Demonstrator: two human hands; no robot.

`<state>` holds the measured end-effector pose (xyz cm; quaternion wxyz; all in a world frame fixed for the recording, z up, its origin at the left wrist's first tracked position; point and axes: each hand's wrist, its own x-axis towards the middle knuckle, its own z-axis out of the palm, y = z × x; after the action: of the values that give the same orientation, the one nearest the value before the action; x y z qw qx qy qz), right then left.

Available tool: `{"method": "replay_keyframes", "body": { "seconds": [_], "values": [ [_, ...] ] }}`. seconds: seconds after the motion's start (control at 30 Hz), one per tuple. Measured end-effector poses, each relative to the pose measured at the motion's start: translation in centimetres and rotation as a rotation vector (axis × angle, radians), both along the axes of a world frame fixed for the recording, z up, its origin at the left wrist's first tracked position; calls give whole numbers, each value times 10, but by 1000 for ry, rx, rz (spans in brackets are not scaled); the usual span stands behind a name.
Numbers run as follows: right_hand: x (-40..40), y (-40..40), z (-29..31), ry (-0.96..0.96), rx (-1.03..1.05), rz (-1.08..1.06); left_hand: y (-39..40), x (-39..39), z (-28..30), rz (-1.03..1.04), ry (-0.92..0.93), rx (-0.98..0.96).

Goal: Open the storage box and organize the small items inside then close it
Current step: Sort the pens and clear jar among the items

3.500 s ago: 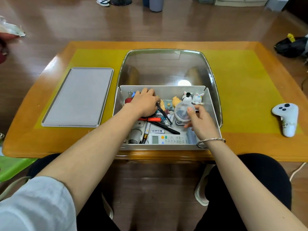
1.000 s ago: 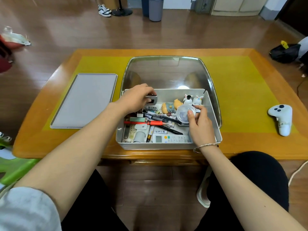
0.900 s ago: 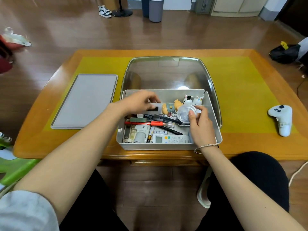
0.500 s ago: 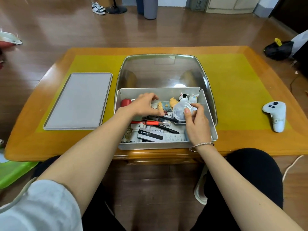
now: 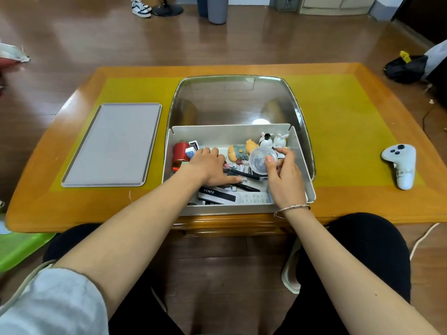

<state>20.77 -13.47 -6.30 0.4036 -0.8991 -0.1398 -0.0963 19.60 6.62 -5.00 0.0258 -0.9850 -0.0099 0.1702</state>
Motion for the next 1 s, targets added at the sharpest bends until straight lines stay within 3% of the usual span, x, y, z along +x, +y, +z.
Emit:
{"method": "replay_keyframes", "body": {
  "seconds": [0.3, 0.53, 0.6, 0.73, 0.87, 1.0],
  "values": [
    [0, 0, -2, -3, 4, 2, 8, -15, 23, -105, 61, -140],
    [0, -1, -2, 0, 27, -10, 12, -24, 30, -189, -77, -383],
    [0, -1, -2, -4, 53, -13, 16, -22, 29, -156, -190, -421],
    [-1, -2, -1, -7, 64, -12, 32, -7, 25, 34, -381, -327],
    [-1, -2, 0, -11, 47, -10, 42, 5, 19, 113, -219, -175],
    [-1, -1, 0, 6, 21, 1, 42, 10, 12, 89, -200, -129]
  ]
}}
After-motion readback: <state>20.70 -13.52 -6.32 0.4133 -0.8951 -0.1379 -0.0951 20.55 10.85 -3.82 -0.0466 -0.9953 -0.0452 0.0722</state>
